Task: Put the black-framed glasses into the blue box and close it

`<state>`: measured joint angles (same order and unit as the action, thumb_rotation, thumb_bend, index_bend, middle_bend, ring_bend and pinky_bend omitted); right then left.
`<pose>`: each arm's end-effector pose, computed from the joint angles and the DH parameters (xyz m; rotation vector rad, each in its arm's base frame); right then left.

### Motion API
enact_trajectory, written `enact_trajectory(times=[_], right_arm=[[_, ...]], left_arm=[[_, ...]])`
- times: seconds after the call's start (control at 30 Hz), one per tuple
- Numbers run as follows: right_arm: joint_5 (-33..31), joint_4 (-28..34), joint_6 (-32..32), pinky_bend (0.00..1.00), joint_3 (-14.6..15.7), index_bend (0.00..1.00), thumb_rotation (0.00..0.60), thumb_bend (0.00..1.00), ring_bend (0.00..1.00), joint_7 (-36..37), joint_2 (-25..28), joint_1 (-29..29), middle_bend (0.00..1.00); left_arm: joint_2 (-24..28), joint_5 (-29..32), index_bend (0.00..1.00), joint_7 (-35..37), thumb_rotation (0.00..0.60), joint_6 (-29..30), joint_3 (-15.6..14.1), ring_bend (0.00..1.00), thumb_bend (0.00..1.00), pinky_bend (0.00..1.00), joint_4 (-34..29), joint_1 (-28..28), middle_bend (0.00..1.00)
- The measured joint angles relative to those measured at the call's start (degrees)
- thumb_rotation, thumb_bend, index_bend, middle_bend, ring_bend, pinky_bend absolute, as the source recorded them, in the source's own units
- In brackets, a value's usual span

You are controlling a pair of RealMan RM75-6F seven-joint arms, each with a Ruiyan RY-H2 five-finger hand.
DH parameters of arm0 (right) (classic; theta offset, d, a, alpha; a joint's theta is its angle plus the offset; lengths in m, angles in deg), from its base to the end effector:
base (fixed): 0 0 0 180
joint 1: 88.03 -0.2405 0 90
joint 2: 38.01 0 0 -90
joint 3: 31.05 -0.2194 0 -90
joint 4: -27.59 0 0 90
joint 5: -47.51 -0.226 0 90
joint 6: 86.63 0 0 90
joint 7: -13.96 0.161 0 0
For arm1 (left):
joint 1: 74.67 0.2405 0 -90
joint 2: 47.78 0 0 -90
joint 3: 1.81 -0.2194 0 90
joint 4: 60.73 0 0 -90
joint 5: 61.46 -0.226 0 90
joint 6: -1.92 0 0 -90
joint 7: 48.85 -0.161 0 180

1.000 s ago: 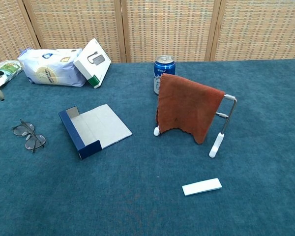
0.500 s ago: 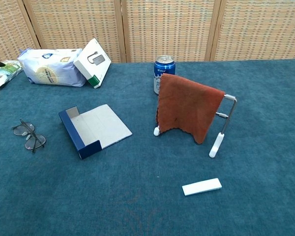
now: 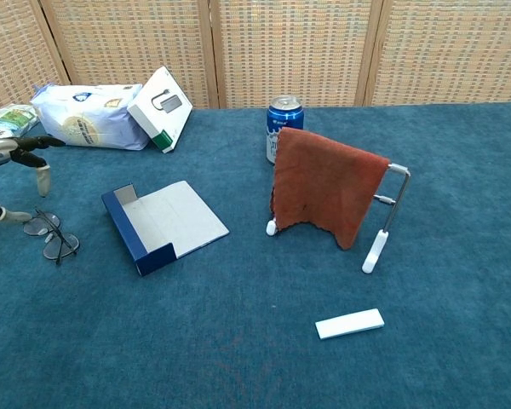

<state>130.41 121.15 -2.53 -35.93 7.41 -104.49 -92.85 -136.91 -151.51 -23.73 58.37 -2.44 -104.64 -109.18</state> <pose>-0.2807 -0.2033 0.1200 1.3516 -0.8797 0.8536 -0.2958 0.3633 0.0273 -1.8334 -0.9370 -0.7974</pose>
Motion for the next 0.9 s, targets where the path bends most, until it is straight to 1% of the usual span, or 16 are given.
enact_trajectory(times=[0.1,0.53,0.73,0.9], right_arm=[[0.0,0.0,0.0,0.0,0.0,0.0,0.6,0.1,0.0,0.0,0.0,0.0,0.11],[0.0,0.0,0.0,0.0,0.0,0.0,0.6,0.1,0.0,0.3,0.1,0.0,0.11],[0.1,-0.1,0.0,0.0,0.1,0.0,0.6,0.1,0.0,0.6,0.1,0.1,0.11],[0.1,-0.1,0.0,0.0,0.1,0.0,0.6,0.1,0.0,0.8,0.1,0.1,0.11]], left_arm=[[-0.2,-0.1,0.49,-0.4,0.6,-0.6,-0.2,0.0,0.31,0.0,0.1,-0.5,0.0],[-0.6,-0.5,0.49,-1.8,0.6,-1.0,-1.4,0.0,0.31,0.0,-0.9,-1.0,0.0],[-1.8,-0.4,0.49,-3.3,0.6,-3.0,-1.9,0.0,0.33,0.0,-0.7,-1.8,0.0],[-2.5,-0.2,0.5,-3.8,0.6,-3.2,-2.0,0.0,0.35,0.0,-0.4,-2.0,0.0]])
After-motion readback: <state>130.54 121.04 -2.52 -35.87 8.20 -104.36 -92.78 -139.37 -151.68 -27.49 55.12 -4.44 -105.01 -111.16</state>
